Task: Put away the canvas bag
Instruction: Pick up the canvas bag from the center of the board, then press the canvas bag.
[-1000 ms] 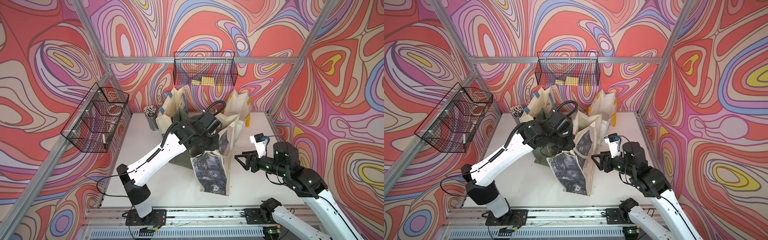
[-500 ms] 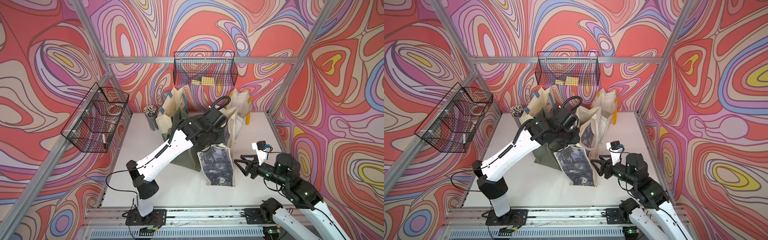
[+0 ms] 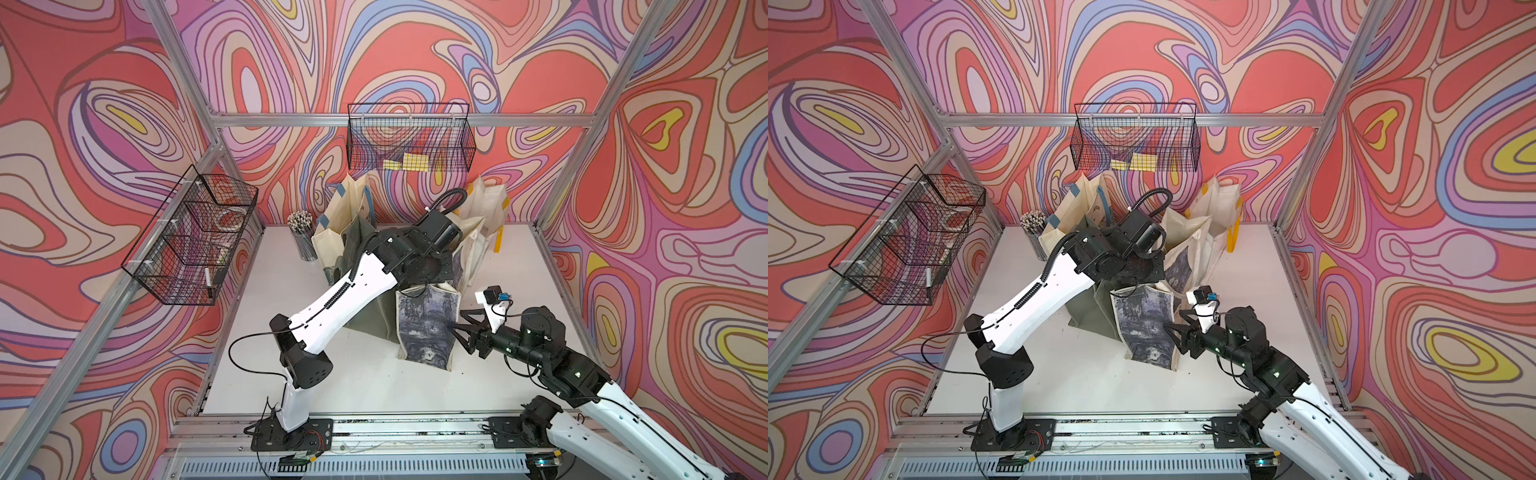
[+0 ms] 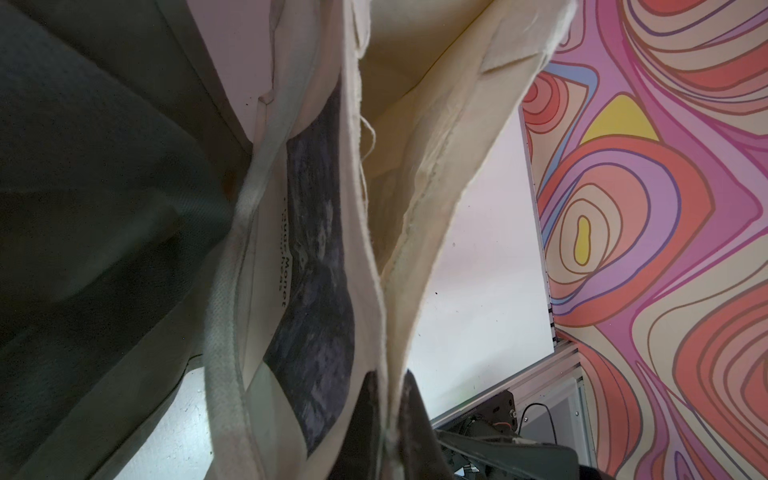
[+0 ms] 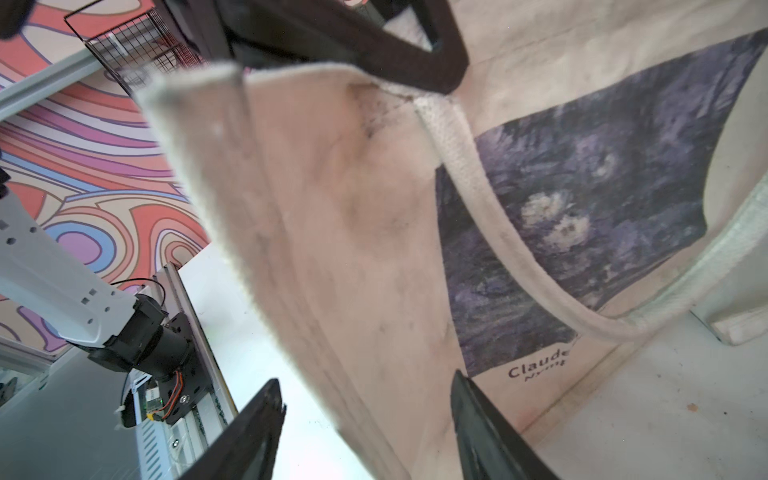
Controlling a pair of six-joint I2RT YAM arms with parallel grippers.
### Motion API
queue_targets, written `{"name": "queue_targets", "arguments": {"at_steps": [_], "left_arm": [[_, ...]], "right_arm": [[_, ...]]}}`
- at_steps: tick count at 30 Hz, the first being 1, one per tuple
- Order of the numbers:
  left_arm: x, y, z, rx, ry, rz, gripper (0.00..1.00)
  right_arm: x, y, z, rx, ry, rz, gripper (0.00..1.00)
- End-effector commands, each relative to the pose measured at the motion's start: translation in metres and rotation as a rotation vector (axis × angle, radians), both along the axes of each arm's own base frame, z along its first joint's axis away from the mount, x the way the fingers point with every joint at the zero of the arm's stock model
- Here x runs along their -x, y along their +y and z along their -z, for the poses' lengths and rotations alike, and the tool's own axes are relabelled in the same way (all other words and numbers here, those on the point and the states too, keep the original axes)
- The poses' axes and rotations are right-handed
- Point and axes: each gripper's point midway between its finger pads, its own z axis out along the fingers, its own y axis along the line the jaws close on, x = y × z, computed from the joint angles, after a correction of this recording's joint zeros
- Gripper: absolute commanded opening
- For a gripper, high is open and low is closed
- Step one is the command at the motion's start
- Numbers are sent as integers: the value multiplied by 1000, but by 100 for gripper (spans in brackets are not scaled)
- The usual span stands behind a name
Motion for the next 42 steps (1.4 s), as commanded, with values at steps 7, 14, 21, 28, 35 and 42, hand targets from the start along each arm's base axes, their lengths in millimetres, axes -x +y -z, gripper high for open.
{"name": "queue_targets", "arguments": {"at_steps": [7, 14, 21, 28, 35, 42], "left_arm": [[-28, 1, -13, 14, -87, -66, 0], [-31, 2, -24, 50, -106, -97, 0], [-29, -3, -28, 89, -95, -97, 0], [-24, -6, -35, 134, -74, -91, 0], [-23, -9, -31, 153, -52, -98, 0], [-21, -17, -26, 181, -20, -93, 0]], "right_arm": [[-21, -7, 11, 50, -71, 116, 68], [-26, 8, 15, 52, -217, 179, 68], [-18, 19, 33, 153, -340, 300, 68], [-31, -10, 46, 212, -402, 521, 68], [-41, -2, 49, 225, -461, 574, 68], [-49, 2, 56, 284, -491, 624, 55]]}}
